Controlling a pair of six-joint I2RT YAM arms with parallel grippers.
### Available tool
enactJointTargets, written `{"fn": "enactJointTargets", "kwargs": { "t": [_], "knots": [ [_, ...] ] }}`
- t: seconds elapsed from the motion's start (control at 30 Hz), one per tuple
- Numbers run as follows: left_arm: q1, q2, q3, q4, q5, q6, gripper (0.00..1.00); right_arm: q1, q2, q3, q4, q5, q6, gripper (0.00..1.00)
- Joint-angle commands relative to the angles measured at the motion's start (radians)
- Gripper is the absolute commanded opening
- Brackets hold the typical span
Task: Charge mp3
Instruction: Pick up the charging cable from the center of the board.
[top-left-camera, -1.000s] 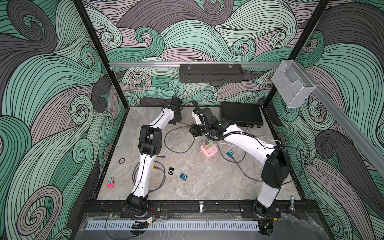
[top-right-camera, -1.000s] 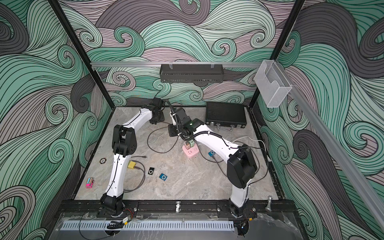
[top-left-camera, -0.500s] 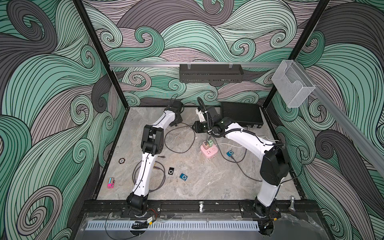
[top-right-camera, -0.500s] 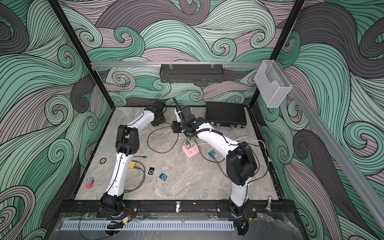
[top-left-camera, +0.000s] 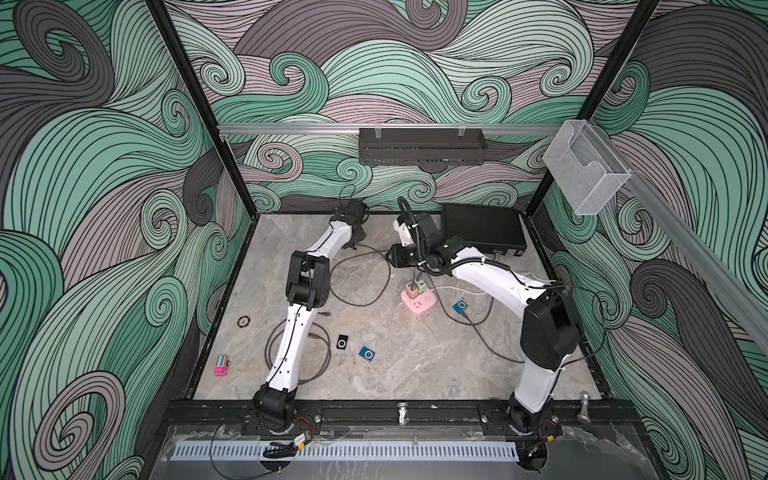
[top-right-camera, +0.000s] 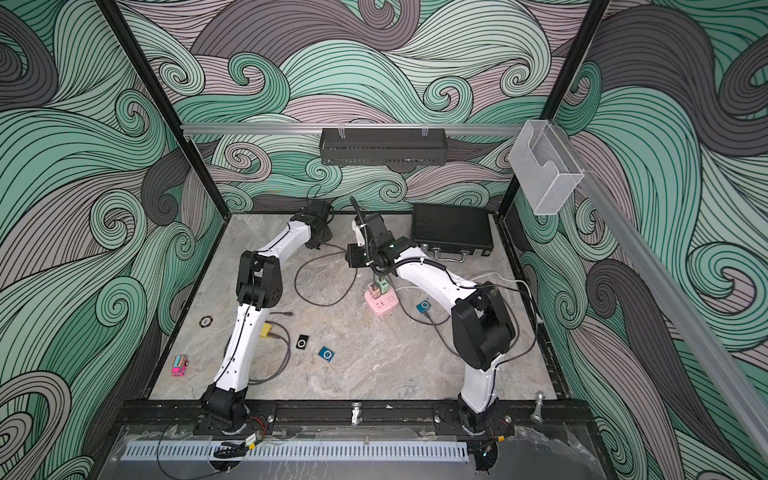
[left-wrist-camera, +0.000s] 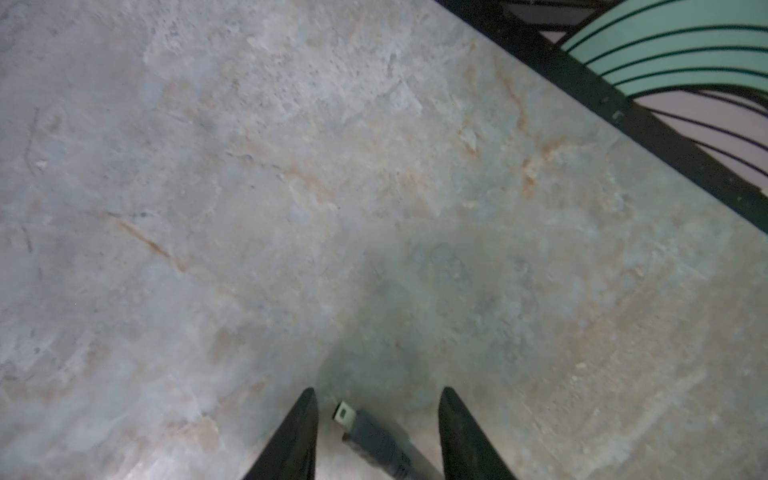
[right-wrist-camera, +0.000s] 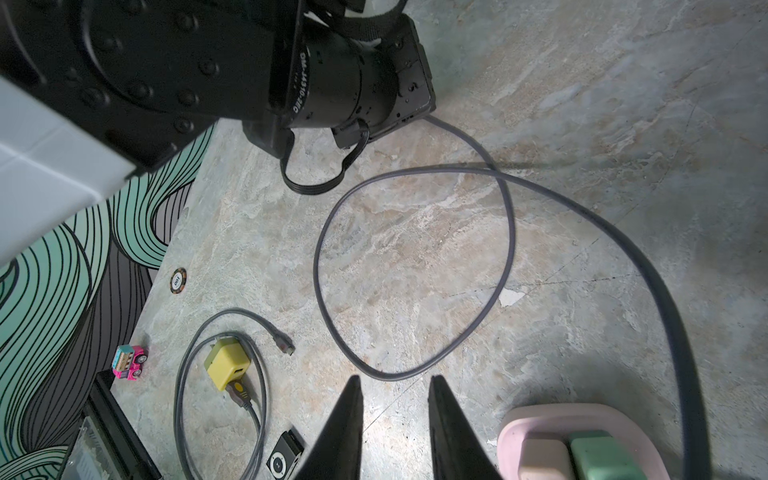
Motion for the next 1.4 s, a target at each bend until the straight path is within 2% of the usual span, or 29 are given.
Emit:
{"fn": "enactJointTargets", "kwargs": {
  "t": [0.0,0.2,0.33,0.6,0.83,1.1,1.23,1.37],
  "knots": [
    [0.009,0.043,0.017,-0.088,-0.006,-0.048,0.41,-0.009,-0.024,-0.015,0.013,-0.009,0.008,0.29],
    [0.009,0.026,0.014,-0.156,0.062,-0.078,0.26,-0.014,-0.042,-0.031,0.044,0.005,0.008,0.29],
    [0.012,-0.009,-0.024,-0.192,0.059,-0.087,0.15,-0.016,-0.062,-0.054,0.049,0.026,0.008,0.29],
    [0.046,-0.131,-0.184,-0.131,0.101,-0.114,0.06,-0.016,-0.08,-0.05,0.048,-0.006,0.0,0.3],
    [0.089,-0.289,-0.346,0.002,0.187,-0.118,0.04,-0.017,-0.047,-0.01,0.045,-0.057,0.008,0.3],
    [0.138,-0.478,-0.523,0.14,0.416,-0.13,0.05,-0.015,0.046,0.08,0.063,-0.221,0.037,0.36],
    [0.145,-0.588,-0.611,0.146,0.412,-0.12,0.05,-0.011,0.077,0.11,0.08,-0.294,0.058,0.4],
    [0.149,-0.702,-0.704,0.166,0.41,-0.127,0.05,0.012,0.111,0.147,0.086,-0.288,0.012,0.42]
  ]
}}
